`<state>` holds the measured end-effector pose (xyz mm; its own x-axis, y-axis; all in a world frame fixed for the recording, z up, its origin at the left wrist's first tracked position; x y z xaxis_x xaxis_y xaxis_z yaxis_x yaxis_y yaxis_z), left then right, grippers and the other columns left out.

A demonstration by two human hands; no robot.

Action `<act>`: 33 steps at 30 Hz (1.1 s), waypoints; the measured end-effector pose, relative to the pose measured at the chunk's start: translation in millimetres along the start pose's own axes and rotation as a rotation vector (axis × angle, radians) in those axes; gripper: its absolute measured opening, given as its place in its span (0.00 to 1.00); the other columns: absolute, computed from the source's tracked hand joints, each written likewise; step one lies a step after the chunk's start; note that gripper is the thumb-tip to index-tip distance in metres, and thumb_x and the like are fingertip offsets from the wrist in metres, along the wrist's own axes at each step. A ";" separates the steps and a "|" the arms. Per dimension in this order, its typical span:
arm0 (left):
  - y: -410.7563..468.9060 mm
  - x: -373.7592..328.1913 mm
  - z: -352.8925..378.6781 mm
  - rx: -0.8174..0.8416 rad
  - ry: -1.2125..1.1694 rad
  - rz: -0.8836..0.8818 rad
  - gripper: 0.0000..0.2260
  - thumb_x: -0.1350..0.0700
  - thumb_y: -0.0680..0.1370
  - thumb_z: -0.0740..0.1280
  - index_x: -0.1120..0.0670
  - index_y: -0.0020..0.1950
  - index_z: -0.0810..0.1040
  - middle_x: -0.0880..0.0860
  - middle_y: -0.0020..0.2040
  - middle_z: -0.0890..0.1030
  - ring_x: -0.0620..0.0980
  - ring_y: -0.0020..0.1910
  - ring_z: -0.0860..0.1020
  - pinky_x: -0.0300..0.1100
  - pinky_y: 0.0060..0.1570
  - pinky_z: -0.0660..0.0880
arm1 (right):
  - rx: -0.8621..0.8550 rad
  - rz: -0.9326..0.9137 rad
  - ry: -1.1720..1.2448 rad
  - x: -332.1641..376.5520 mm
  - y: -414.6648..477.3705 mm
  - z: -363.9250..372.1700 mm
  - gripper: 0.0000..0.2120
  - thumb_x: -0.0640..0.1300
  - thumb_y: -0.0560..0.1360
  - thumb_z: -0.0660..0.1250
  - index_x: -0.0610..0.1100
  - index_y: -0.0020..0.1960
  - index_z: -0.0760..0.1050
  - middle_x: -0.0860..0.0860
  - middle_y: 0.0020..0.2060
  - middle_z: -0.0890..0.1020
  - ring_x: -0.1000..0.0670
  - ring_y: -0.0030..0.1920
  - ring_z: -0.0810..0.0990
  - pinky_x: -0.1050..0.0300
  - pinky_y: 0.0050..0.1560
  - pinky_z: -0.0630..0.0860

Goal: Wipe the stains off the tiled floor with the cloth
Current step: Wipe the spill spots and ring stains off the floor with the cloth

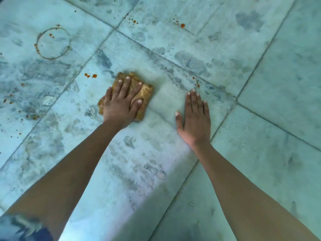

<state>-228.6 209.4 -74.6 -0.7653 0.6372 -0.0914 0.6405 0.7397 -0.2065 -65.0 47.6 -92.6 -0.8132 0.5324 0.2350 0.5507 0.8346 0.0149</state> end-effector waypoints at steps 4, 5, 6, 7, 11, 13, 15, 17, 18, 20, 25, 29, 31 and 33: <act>75.9 -41.6 -15.5 -0.016 -0.122 -0.110 0.23 0.41 0.81 0.47 0.39 0.76 0.47 0.50 0.79 0.44 0.53 0.77 0.43 0.57 0.73 0.42 | 0.003 0.003 -0.002 1.2 -0.2 -1.6 0.32 0.55 0.77 0.48 0.37 0.75 0.55 0.41 0.75 0.58 0.44 0.75 0.56 0.49 0.74 0.50; 85.3 -57.4 -15.8 -0.008 -0.120 -0.077 0.24 0.41 0.81 0.47 0.39 0.76 0.47 0.50 0.79 0.44 0.53 0.77 0.43 0.57 0.73 0.41 | 0.003 0.008 -0.005 1.1 -0.6 -2.1 0.33 0.56 0.77 0.47 0.37 0.75 0.55 0.42 0.75 0.58 0.44 0.75 0.56 0.49 0.74 0.50; 86.5 -71.3 -14.2 -0.001 -0.106 -0.025 0.24 0.41 0.81 0.47 0.40 0.76 0.47 0.50 0.79 0.44 0.53 0.77 0.43 0.57 0.73 0.42 | 0.004 0.013 -0.005 1.0 -0.6 -2.1 0.33 0.56 0.77 0.47 0.37 0.75 0.56 0.42 0.75 0.58 0.44 0.75 0.56 0.49 0.74 0.50; 79.7 -81.2 -10.8 0.002 -0.081 0.036 0.24 0.41 0.81 0.47 0.40 0.76 0.47 0.50 0.79 0.45 0.53 0.77 0.43 0.57 0.73 0.42 | 0.000 0.015 -0.004 1.3 -0.6 -2.3 0.33 0.56 0.77 0.47 0.37 0.75 0.56 0.42 0.75 0.59 0.44 0.75 0.57 0.49 0.74 0.50; -6.3 -62.0 6.8 -0.016 0.041 0.300 0.25 0.39 0.79 0.43 0.40 0.76 0.47 0.50 0.78 0.49 0.52 0.77 0.48 0.54 0.73 0.44 | -0.005 0.012 0.018 0.7 -1.0 -2.2 0.33 0.56 0.77 0.47 0.37 0.75 0.55 0.42 0.75 0.58 0.45 0.75 0.56 0.49 0.74 0.49; -31.4 -24.0 7.8 0.007 0.016 0.276 0.25 0.39 0.78 0.43 0.41 0.75 0.48 0.50 0.78 0.51 0.51 0.77 0.48 0.51 0.73 0.43 | -0.019 0.009 0.027 0.6 -2.0 -2.2 0.32 0.55 0.77 0.48 0.37 0.75 0.56 0.41 0.75 0.59 0.44 0.75 0.57 0.48 0.74 0.51; -16.4 4.4 3.1 0.028 -0.001 0.146 0.26 0.38 0.77 0.41 0.40 0.75 0.45 0.49 0.78 0.48 0.50 0.77 0.46 0.51 0.73 0.43 | -0.028 0.008 0.030 0.9 -2.0 -1.7 0.32 0.55 0.77 0.49 0.36 0.75 0.57 0.41 0.74 0.60 0.44 0.75 0.58 0.49 0.74 0.52; 18.3 5.6 -5.6 -0.006 -0.019 0.027 0.25 0.38 0.78 0.44 0.40 0.76 0.46 0.49 0.78 0.46 0.51 0.77 0.45 0.53 0.73 0.44 | -0.019 0.000 0.027 1.7 -1.8 -0.9 0.32 0.55 0.77 0.48 0.36 0.75 0.56 0.41 0.75 0.59 0.44 0.75 0.57 0.49 0.74 0.50; 38.3 -0.6 -9.4 -0.021 -0.045 -0.016 0.24 0.39 0.80 0.46 0.40 0.76 0.47 0.49 0.79 0.46 0.51 0.77 0.44 0.54 0.73 0.44 | -0.015 -0.003 0.024 1.7 -1.2 -1.0 0.33 0.55 0.77 0.47 0.37 0.75 0.55 0.41 0.75 0.58 0.44 0.75 0.56 0.50 0.74 0.49; 62.8 -19.3 -13.9 -0.021 -0.079 -0.056 0.24 0.41 0.81 0.47 0.40 0.76 0.48 0.49 0.79 0.45 0.52 0.77 0.44 0.55 0.73 0.43 | -0.011 -0.006 0.017 1.4 -0.3 -1.0 0.33 0.56 0.77 0.46 0.37 0.76 0.54 0.41 0.75 0.57 0.44 0.75 0.55 0.50 0.74 0.48; -7.0 -43.6 5.1 -0.021 0.023 0.249 0.25 0.39 0.79 0.42 0.40 0.76 0.47 0.49 0.78 0.48 0.51 0.77 0.46 0.54 0.74 0.43 | -0.009 -0.006 0.027 -0.5 -0.6 -0.4 0.33 0.56 0.77 0.47 0.37 0.76 0.54 0.42 0.75 0.57 0.45 0.75 0.55 0.51 0.74 0.50; -36.6 9.1 7.8 0.011 0.000 0.168 0.25 0.38 0.77 0.41 0.39 0.75 0.47 0.48 0.78 0.49 0.49 0.77 0.46 0.51 0.73 0.42 | -0.021 0.002 0.022 0.1 -2.2 0.5 0.32 0.55 0.77 0.47 0.37 0.75 0.56 0.41 0.75 0.59 0.44 0.75 0.57 0.51 0.74 0.51; -7.2 19.0 -0.8 0.005 -0.036 0.021 0.24 0.39 0.79 0.44 0.39 0.76 0.46 0.48 0.78 0.46 0.49 0.77 0.44 0.52 0.73 0.42 | -0.010 0.001 0.015 -0.4 -2.8 1.0 0.33 0.56 0.77 0.46 0.37 0.75 0.55 0.41 0.75 0.58 0.44 0.75 0.56 0.51 0.74 0.49; 30.9 8.3 -9.3 -0.010 -0.108 -0.076 0.23 0.41 0.81 0.47 0.40 0.76 0.48 0.49 0.79 0.45 0.51 0.77 0.43 0.54 0.73 0.42 | -0.002 -0.002 0.008 -0.3 -1.8 0.3 0.33 0.56 0.77 0.44 0.37 0.76 0.54 0.41 0.75 0.58 0.44 0.75 0.55 0.51 0.74 0.48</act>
<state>-214.6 239.5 -72.7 -0.8138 0.5524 -0.1806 0.5805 0.7876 -0.2068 -65.8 46.0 -93.0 -0.8126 0.5299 0.2428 0.5498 0.8351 0.0171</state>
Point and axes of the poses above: each hand's wrist, its own y-axis towards the middle knuckle, its own z-axis out of the palm, x = y × z, the point moved 4 cm from there along y, towards the middle knuckle
